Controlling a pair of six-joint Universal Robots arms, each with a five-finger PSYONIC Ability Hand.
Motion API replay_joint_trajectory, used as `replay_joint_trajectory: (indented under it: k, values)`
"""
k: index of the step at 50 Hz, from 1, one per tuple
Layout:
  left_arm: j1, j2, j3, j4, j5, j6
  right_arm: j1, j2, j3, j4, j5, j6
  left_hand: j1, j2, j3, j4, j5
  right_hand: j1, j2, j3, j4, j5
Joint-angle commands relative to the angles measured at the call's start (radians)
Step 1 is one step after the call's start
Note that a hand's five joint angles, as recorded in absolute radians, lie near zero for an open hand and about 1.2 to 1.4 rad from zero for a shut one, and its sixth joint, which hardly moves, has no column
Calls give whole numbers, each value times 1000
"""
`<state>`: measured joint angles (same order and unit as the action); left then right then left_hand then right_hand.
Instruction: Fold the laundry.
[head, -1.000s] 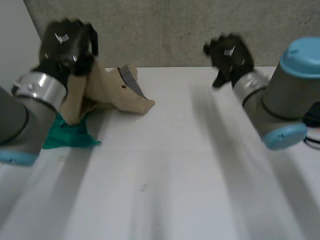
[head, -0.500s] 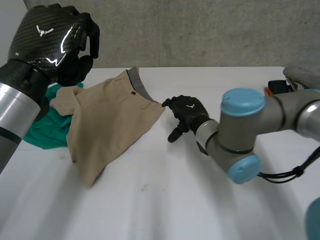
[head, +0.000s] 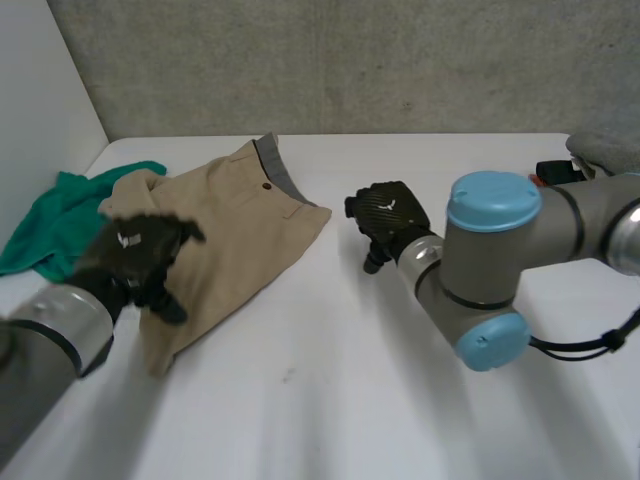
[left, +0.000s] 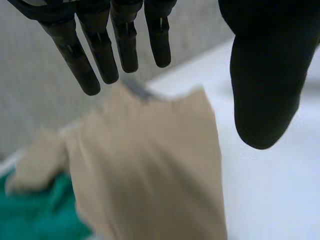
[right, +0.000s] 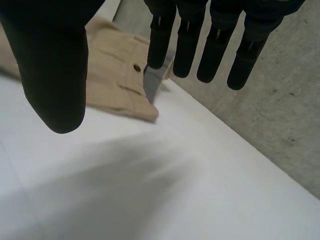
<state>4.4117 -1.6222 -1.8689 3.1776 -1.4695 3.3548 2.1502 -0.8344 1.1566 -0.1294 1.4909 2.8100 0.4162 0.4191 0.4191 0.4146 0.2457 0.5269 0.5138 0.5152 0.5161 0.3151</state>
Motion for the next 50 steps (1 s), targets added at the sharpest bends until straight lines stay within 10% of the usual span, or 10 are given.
replay_joint_trajectory:
  k: [1, 14, 29, 50]
  values:
    - [18, -198, -10, 99, -64, 44, -24, -55, 127, -15, -8, -109, 158, 155, 155, 160, 154, 6, 19, 18, 17, 43]
    - [25, -337, 30, 157, -114, 115, -41, -81, 206, -47, -8, -110, 161, 158, 158, 163, 157, 9, 22, 20, 20, 46]
    - [41, -358, 33, 392, -144, 313, -49, -84, 227, -69, -8, -115, 980, 977, 977, 982, 976, 9, 22, 20, 20, 46]
    - [-100, 166, 145, -4, -38, 241, 66, 44, -75, 30, -55, 247, 980, 977, 977, 982, 976, -317, -304, -305, -306, -280]
